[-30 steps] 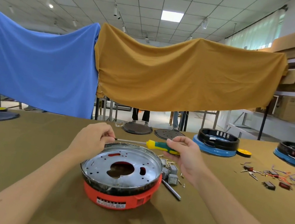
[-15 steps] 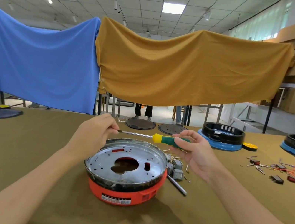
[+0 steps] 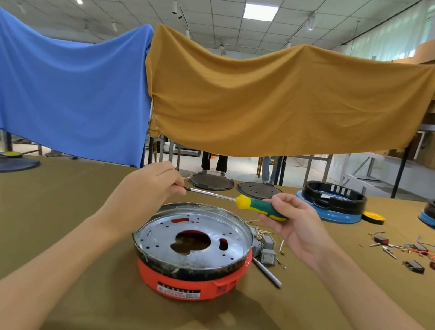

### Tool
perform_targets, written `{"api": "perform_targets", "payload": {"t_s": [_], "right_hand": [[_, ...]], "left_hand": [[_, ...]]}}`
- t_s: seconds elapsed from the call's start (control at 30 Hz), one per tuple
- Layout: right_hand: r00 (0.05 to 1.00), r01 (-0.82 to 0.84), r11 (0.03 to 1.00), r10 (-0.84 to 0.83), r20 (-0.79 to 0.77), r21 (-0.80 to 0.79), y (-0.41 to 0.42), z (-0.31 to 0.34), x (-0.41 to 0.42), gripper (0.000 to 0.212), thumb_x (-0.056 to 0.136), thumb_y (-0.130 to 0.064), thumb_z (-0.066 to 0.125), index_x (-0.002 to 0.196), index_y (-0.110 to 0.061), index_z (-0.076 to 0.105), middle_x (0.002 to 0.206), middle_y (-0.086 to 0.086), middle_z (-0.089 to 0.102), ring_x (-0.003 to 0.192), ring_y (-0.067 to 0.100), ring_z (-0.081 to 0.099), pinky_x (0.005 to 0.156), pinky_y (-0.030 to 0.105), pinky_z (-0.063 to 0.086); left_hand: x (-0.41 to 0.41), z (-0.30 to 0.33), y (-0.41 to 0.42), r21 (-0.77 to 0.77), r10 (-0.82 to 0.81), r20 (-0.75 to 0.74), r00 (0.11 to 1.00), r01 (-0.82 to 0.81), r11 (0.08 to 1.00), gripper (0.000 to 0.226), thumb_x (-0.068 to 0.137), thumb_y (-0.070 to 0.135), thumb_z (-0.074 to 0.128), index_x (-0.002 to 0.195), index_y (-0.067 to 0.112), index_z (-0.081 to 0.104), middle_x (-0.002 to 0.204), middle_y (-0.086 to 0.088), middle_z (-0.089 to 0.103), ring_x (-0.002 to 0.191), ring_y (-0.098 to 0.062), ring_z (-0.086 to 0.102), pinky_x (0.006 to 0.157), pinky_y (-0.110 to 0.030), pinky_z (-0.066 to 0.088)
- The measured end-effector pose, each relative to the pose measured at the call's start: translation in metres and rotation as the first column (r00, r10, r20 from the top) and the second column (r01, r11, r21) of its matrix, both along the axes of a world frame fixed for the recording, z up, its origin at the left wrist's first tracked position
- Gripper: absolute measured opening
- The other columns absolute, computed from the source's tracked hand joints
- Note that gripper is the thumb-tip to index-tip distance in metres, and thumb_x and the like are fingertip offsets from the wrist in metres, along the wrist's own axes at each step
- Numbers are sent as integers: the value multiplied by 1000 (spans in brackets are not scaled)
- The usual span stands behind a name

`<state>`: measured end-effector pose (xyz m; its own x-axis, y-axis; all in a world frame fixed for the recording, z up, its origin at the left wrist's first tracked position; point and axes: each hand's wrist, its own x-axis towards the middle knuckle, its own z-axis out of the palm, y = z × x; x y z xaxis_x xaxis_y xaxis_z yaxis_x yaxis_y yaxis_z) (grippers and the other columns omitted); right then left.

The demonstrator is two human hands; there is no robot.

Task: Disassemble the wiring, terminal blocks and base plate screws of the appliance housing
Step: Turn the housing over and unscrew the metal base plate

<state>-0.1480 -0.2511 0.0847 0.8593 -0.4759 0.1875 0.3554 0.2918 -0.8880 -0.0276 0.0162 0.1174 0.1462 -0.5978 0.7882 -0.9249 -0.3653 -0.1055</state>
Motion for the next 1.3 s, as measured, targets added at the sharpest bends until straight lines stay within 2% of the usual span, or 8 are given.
{"api": "perform_targets", "payload": {"t_s": [0.23,0.3,0.43,0.6,0.77,0.97,1.17,1.3], "right_hand": [[999,-3,999,2,-50,-35,-5,5,1,6,93,-1,62,99,-3,60,105,16,63,90,25,73,68,30,62],[999,17,997,-20,-34,-75,-5,7,2,7,92,0,62,99,-3,60,105,17,64,88,24,73,68,30,62],[995,96,991,-92,42,-96,2,6,5,13,88,2,65,98,-4,59,109,19,66,97,30,73,70,34,63],[993,120,991,-120,12,-52,-1,-13,4,7,91,-1,64,92,-4,59,102,15,64,85,22,73,67,30,61],[982,167,976,-177,60,142,-32,-13,-13,9,93,2,59,91,-6,61,109,13,65,105,26,66,70,29,61],[993,98,908,-61,-101,408,3,-15,-4,23,91,-4,66,113,0,60,121,23,56,105,33,66,62,24,60],[996,58,841,-10,-91,538,38,-9,-1,37,95,-8,65,129,2,55,128,28,55,95,34,69,56,26,60],[1000,15,798,2,-27,603,58,-6,-5,35,92,-13,69,121,4,61,123,27,61,98,35,71,60,28,61]], "left_hand": [[5,2,2,142,-18,-9,1000,19,990,5,88,1,67,88,5,71,87,-4,67,75,-19,64,67,-28,51],[7,-2,-1,108,-13,-30,999,16,994,7,89,1,66,85,5,69,85,-2,65,74,-18,62,66,-29,53],[20,-11,-5,-37,12,-182,983,-19,999,12,89,-3,62,80,4,65,80,0,61,72,-13,55,68,-10,40],[24,-19,-5,30,3,-138,990,1,1000,16,89,-3,63,78,9,61,77,7,56,68,-7,52,64,-9,37],[43,-12,29,-165,28,-376,926,-97,982,19,90,3,65,79,19,64,78,10,64,76,-2,59,66,-6,41],[11,-22,3,-292,-312,-803,508,121,949,10,91,18,68,88,26,74,85,2,74,79,-10,71,63,-18,55],[-4,-29,-14,-495,-498,-867,-1,106,862,12,92,17,66,90,11,75,85,-6,70,73,-15,66,58,-22,53],[-9,-33,-24,-569,-561,-802,-205,-21,822,14,94,17,60,87,8,69,77,-5,65,64,-14,63,52,-22,51]]}}
